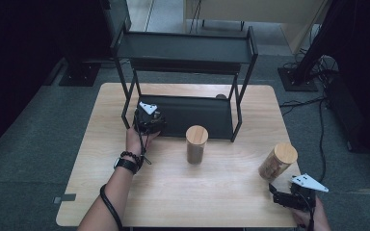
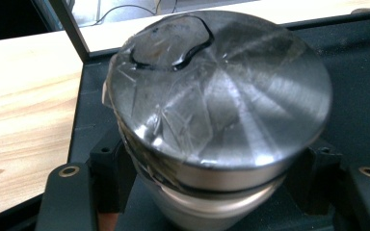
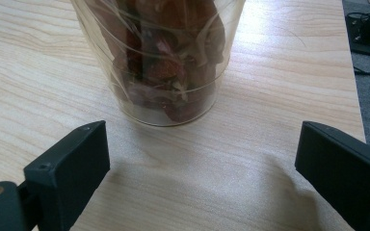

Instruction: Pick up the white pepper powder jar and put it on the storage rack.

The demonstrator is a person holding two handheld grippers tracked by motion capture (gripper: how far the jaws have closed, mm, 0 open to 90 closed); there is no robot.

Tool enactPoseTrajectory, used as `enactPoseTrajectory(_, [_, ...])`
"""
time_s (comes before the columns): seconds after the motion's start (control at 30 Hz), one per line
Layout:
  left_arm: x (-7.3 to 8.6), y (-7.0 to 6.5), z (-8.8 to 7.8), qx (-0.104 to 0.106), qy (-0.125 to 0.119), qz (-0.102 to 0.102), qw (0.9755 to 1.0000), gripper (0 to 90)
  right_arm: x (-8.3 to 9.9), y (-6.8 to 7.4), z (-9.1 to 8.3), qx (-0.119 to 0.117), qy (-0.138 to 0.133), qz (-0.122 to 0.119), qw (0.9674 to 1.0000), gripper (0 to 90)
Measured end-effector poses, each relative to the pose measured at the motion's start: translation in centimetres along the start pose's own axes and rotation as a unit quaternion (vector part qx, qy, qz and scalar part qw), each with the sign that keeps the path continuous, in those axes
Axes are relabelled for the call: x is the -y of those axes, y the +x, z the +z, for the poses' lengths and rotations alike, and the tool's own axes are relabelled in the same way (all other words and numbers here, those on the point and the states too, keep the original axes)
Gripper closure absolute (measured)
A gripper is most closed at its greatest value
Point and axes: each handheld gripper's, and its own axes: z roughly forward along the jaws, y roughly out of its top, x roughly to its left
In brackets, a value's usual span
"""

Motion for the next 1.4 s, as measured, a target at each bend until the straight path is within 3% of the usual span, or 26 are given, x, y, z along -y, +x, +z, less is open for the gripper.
enactPoseTrajectory(0.23, [0.6, -0.1, -0.6, 0.011, 0.005, 0.006, 0.9999, 22.1, 0.0, 0.0, 0.0, 0.002, 0.001, -0.001, 1.0000, 4.2])
enactPoseTrajectory(0.6, [1.8, -0.2, -1.6, 0.013, -0.001, -0.008, 0.9999, 21.1, 0.0, 0.1, 0.1, 0.002, 0.003, -0.003, 1.0000, 4.2])
enactPoseTrajectory(0.67, [2.0, -0.3, -1.7, 0.017, 0.003, -0.008, 0.9998, 12.1, 0.0, 0.1, 0.1, 0.003, 0.003, -0.003, 1.0000, 4.2])
enactPoseTrajectory(1.0, [3.3, 0.0, -2.4, 0.023, 0.001, -0.017, 0.9996, 11.8, 0.0, 0.1, 0.1, 0.004, 0.004, -0.004, 1.0000, 4.2])
enactPoseTrajectory(1.07, [3.6, 0.0, -2.4, 0.032, 0.007, -0.012, 0.9994, 1.2, 0.0, 0.1, 0.1, 0.004, 0.004, -0.004, 1.0000, 4.2])
enactPoseTrajectory(1.1, [3.8, 0.0, -2.5, 0.032, 0.007, -0.012, 0.9994, 0.2, 0.0, 0.1, 0.1, 0.004, 0.004, -0.004, 1.0000, 4.2])
enactPoseTrajectory(1.4, [5.5, 0.8, -2.9, 0.037, -0.001, -0.014, 0.9992, 0.1, 0.0, 0.1, 0.1, 0.004, 0.005, -0.005, 1.0000, 4.2])
